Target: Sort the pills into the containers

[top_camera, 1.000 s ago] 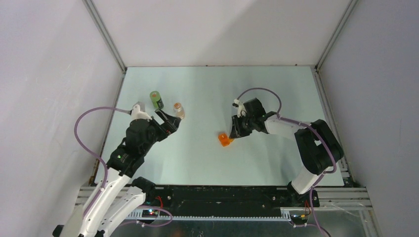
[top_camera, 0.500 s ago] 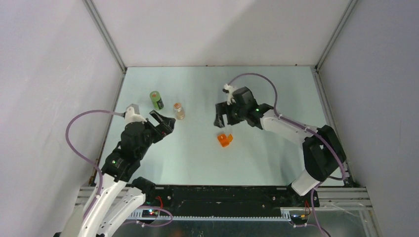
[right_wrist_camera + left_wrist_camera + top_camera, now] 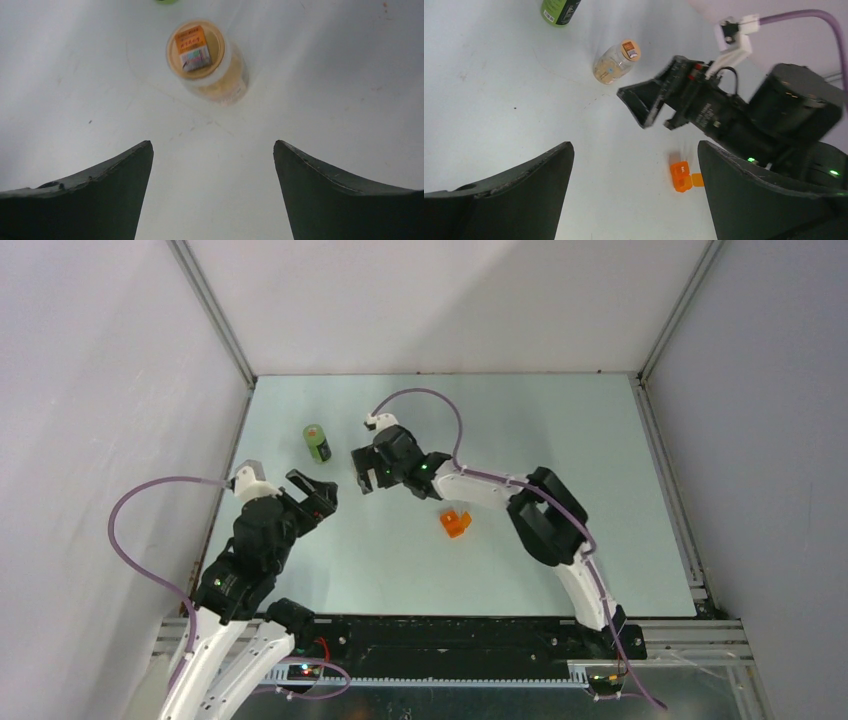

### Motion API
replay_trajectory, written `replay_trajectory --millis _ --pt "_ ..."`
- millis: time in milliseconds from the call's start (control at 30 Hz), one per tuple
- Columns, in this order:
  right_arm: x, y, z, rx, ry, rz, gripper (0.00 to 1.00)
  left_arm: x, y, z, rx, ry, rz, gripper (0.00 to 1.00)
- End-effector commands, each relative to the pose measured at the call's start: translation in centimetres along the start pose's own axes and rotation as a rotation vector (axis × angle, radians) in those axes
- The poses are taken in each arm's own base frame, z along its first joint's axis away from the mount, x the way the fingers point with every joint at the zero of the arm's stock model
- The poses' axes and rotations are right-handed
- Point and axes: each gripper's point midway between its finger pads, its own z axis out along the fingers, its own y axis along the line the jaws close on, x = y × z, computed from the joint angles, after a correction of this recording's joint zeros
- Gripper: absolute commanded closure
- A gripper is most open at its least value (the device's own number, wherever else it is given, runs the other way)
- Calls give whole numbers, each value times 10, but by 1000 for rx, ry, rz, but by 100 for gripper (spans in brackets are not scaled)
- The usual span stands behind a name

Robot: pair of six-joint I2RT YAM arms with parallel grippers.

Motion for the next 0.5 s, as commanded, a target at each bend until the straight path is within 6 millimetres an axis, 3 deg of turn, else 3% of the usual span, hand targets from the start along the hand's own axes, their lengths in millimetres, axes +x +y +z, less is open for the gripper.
replay_trajectory --millis 0,233,300,367,467 --pt "-37 3 30 51 -154 -12 6 -16 1 -5 -15 -53 8 1" --pt "-45 6 77 71 -216 21 6 -8 1 -2 -13 -26 16 1" --pt "-38 9 88 52 -178 29 6 -8 2 -2 -16 -23 21 1" --pt "-36 10 93 58 -160 37 11 -8 3 -2 -21 -22 26 1" --pt "-36 10 95 64 -158 39 25 -7 5 -2 -25 -24 27 1"
